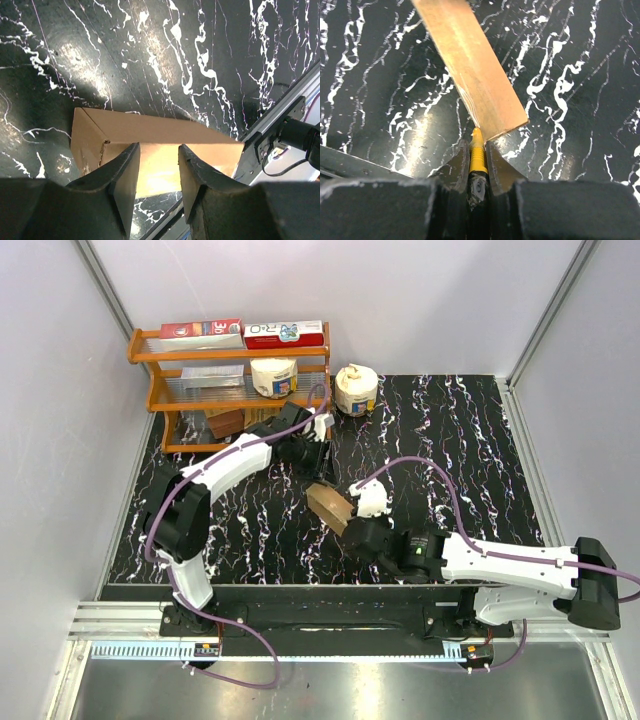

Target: Unpack the express box

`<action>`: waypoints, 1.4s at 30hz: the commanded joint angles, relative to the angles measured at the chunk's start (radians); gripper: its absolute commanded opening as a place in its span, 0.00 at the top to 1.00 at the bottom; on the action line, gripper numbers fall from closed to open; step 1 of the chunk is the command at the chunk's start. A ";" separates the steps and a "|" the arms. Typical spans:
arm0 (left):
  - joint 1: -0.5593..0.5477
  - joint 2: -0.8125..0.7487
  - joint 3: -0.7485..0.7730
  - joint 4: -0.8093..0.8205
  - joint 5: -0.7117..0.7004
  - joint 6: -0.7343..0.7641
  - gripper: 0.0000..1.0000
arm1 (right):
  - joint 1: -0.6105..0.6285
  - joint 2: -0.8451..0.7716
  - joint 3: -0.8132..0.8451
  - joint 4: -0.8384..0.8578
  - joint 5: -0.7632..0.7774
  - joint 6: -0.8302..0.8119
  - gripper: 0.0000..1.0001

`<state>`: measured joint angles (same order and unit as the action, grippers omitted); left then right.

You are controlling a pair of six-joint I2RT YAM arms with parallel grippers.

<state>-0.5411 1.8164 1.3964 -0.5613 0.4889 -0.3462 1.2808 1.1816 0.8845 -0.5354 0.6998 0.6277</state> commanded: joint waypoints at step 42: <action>-0.039 -0.282 -0.189 -0.003 -0.116 0.058 0.41 | -0.345 0.176 0.045 0.325 -0.177 -0.065 1.00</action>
<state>-0.5705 1.5784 1.1648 -0.5743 0.4026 -0.3302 0.9676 1.3598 0.8642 -0.3405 0.5831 0.5896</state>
